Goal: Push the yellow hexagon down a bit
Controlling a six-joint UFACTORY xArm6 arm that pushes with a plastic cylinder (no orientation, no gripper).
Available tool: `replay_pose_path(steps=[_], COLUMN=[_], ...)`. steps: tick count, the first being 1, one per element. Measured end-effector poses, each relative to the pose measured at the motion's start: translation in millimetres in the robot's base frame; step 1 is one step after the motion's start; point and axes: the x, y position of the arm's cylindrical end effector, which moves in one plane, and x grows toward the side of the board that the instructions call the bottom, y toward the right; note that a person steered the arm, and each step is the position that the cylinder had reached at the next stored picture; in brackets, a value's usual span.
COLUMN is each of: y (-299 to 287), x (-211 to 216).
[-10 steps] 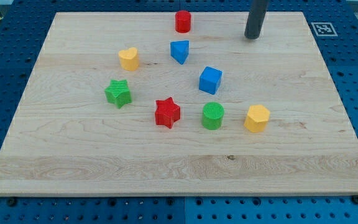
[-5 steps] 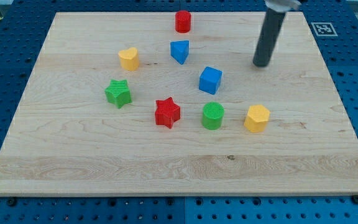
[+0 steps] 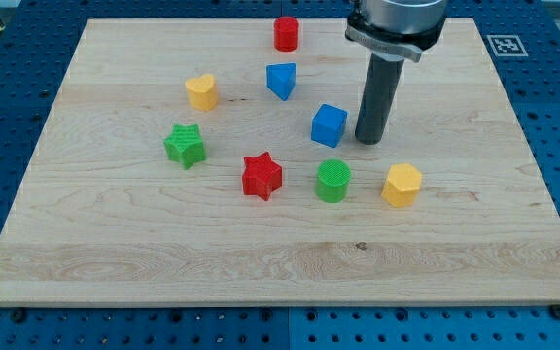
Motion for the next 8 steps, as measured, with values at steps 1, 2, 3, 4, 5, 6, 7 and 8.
replay_pose_path(steps=[1, 2, 3, 4, 5, 6, 7, 8], y=[-21, -23, -4, 42, 76, 62, 29, 15], x=[30, 33, 37, 43, 55, 62, 55, 39])
